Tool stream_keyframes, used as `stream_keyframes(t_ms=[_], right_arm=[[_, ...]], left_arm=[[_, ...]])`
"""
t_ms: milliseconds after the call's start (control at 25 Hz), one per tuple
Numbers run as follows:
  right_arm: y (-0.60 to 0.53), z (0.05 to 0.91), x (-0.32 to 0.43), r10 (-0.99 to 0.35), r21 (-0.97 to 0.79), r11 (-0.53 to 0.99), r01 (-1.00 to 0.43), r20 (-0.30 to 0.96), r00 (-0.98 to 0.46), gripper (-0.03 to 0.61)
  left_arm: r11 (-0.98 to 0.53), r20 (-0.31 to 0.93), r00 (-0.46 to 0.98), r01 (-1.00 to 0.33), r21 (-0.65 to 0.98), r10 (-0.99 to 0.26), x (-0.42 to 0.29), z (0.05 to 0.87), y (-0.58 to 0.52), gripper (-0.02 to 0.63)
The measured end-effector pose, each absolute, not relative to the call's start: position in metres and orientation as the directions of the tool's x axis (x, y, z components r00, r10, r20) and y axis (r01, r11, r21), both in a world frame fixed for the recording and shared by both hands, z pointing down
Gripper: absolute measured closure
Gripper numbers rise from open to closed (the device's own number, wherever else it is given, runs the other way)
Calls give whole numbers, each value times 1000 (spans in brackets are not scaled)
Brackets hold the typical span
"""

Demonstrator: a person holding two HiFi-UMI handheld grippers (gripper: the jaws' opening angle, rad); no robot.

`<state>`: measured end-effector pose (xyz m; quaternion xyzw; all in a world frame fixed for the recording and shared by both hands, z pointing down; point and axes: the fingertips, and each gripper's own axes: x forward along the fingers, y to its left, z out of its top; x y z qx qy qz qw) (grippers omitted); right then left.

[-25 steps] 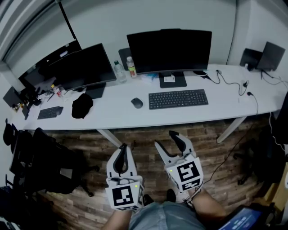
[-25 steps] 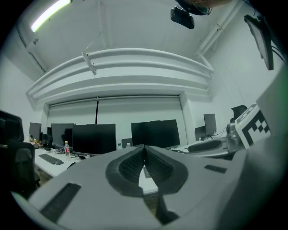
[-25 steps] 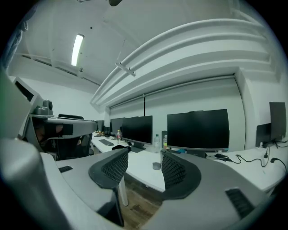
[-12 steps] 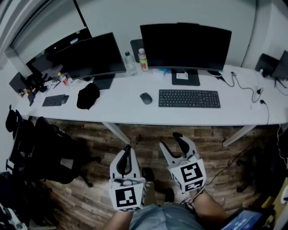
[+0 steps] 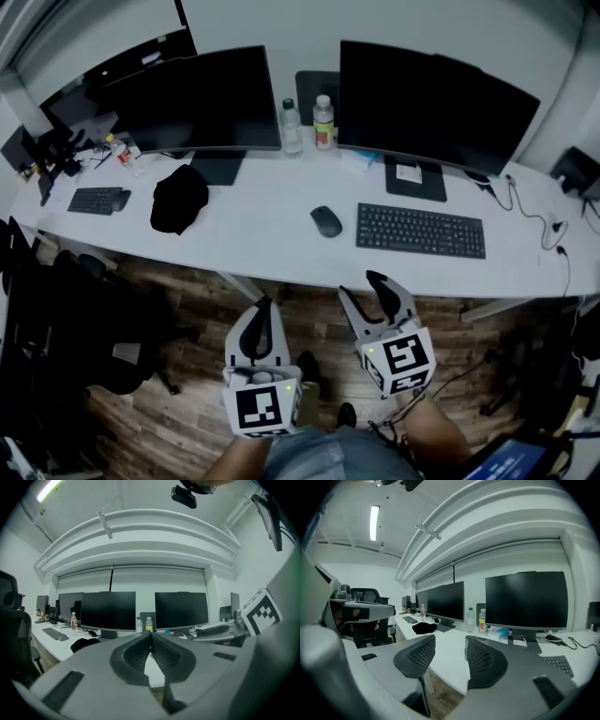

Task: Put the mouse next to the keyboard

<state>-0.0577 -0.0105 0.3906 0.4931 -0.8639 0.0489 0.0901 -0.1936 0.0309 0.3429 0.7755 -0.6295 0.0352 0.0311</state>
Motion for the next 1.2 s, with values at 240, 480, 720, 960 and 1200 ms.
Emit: stream_keyframes(t_ms=[240, 480, 720, 960, 1200], right_arm=[[-73, 378, -85, -862, 32, 479, -877, 205, -463, 364], [-109, 360, -103, -883, 66, 451, -890, 177, -435, 364], [-129, 344, -111, -897, 94, 433, -897, 145, -418, 364], [-141, 346, -109, -901, 104, 420, -901, 168, -401, 359], [-163, 355, -104, -892, 106, 435, -894, 182, -413, 354]], left_arm=[[-229, 71, 230, -973, 16, -971, -226, 331, -34, 609], [-279, 20, 280, -960, 27, -960, -241, 311, -76, 609], [-316, -24, 315, -948, 24, -949, -245, 296, -103, 609], [-340, -20, 340, -940, 22, -940, -240, 297, -118, 609], [-344, -7, 344, -939, 19, -939, -229, 306, -141, 609]])
